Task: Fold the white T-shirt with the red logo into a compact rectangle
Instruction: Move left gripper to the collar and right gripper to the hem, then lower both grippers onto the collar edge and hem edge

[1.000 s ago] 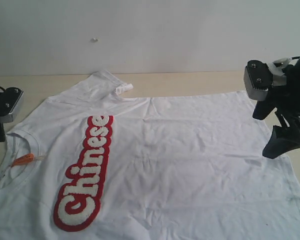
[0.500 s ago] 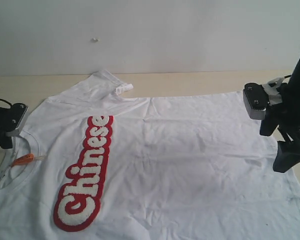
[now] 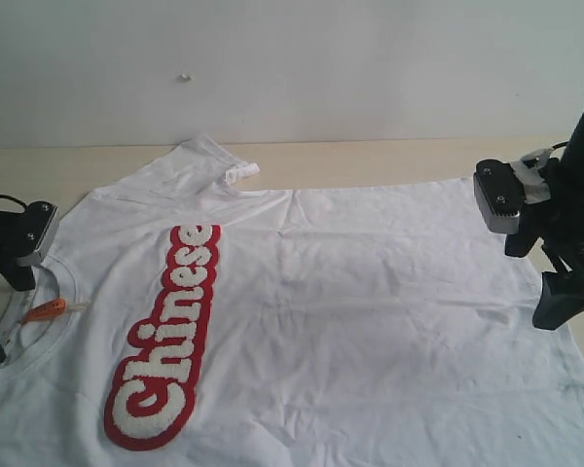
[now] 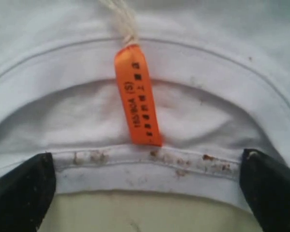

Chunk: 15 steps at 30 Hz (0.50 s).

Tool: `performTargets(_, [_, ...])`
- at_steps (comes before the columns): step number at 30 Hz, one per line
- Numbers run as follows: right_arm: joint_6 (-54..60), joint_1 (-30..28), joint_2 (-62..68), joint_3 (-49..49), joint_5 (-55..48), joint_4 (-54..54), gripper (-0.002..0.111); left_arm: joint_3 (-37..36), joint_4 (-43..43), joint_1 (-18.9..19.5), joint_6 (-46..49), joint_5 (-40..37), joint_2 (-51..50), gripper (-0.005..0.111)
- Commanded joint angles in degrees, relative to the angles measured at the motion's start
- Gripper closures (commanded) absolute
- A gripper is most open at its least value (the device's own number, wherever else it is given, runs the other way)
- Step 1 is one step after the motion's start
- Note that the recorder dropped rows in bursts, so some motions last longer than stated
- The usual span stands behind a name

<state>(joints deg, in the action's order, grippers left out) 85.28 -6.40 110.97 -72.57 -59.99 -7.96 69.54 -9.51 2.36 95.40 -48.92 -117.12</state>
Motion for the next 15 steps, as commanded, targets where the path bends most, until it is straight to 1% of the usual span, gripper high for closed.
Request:
performTargets(1, [0.6,-0.2,0.0,-0.4,-0.3,0.1,0.003,-0.1,0.3,-0.3,0.4,-0.2,-1.3,0.002])
performTargets(3, [0.6,-0.2,0.0,-0.4,-0.3,0.2,0.003,-0.1,0.8,-0.3,0.6,-0.2,-1.3,0.002])
performTargets(7, [0.8,-0.2,0.2,-0.4,-0.3,1.1,0.003,-0.1,5.4,-0.3,0.3,-0.3,-1.3,0.002])
performTargets(10, [3.6,-0.2,0.8,-0.4,-0.3,2.1,0.003,-0.1,5.5,-0.3,0.3,0.0,-1.4,0.002])
performTargets(13, [2.9,-0.2,1.9,-0.4,-0.4,2.3,0.003,-0.1,5.3,-0.3,0.3,0.0,-1.4,0.002])
performTargets(15, [2.8,-0.2,3.3,-0.4,-2.8,4.2,0.003,-0.1,5.3,-0.3,0.3,0.0,-1.4,0.002])
